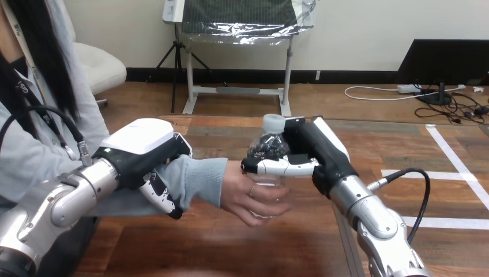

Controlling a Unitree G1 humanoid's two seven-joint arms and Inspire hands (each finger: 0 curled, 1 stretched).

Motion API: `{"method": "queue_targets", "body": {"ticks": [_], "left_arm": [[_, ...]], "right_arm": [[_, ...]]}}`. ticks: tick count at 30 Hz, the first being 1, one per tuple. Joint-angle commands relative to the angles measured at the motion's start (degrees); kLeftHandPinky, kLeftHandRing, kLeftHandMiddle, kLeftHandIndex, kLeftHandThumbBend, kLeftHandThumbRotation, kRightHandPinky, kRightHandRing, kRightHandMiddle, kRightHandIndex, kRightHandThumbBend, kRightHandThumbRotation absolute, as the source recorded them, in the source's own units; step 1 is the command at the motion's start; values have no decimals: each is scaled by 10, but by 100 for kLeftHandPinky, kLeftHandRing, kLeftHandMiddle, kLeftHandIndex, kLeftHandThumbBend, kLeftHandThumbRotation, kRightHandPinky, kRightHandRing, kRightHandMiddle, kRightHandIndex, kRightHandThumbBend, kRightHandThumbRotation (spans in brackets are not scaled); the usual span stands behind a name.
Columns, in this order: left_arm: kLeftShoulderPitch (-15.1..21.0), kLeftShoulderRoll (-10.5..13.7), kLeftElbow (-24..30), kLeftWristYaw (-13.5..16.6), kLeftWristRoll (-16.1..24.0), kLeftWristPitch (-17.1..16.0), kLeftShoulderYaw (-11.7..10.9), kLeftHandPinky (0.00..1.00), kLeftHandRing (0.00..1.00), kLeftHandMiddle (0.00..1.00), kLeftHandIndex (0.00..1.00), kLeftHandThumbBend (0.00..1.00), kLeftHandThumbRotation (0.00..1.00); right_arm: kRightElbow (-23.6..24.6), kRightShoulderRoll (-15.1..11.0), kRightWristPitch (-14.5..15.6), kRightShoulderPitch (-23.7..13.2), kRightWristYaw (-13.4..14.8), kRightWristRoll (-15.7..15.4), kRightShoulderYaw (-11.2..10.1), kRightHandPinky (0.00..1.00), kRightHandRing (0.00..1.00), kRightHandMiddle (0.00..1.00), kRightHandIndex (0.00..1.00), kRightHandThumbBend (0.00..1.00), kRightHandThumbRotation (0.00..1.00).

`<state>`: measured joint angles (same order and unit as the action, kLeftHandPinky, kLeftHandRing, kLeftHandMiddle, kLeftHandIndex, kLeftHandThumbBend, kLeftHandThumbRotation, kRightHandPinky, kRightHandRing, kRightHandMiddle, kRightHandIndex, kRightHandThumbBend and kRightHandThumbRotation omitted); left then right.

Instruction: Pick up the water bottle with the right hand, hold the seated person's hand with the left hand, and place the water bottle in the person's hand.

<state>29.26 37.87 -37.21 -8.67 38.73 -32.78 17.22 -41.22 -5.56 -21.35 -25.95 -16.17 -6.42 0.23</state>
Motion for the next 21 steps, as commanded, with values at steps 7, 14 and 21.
{"method": "queue_targets", "body": {"ticks": [7, 14, 21], "left_arm": [[74, -13, 16, 24, -11, 8, -15, 37, 42, 48, 50, 98, 11], [59, -8, 34, 12, -20, 20, -22, 51, 57, 62, 64, 100, 22], [41, 1, 48, 15, -22, 19, -24, 64, 70, 76, 80, 100, 32]], "right_arm": [[147, 8, 12, -76, -19, 18, 21, 26, 31, 39, 44, 83, 22], [147, -12, 15, -75, -33, 6, 29, 48, 53, 56, 64, 90, 41], [140, -30, 15, -77, -47, 3, 38, 64, 67, 69, 78, 96, 55]]}}
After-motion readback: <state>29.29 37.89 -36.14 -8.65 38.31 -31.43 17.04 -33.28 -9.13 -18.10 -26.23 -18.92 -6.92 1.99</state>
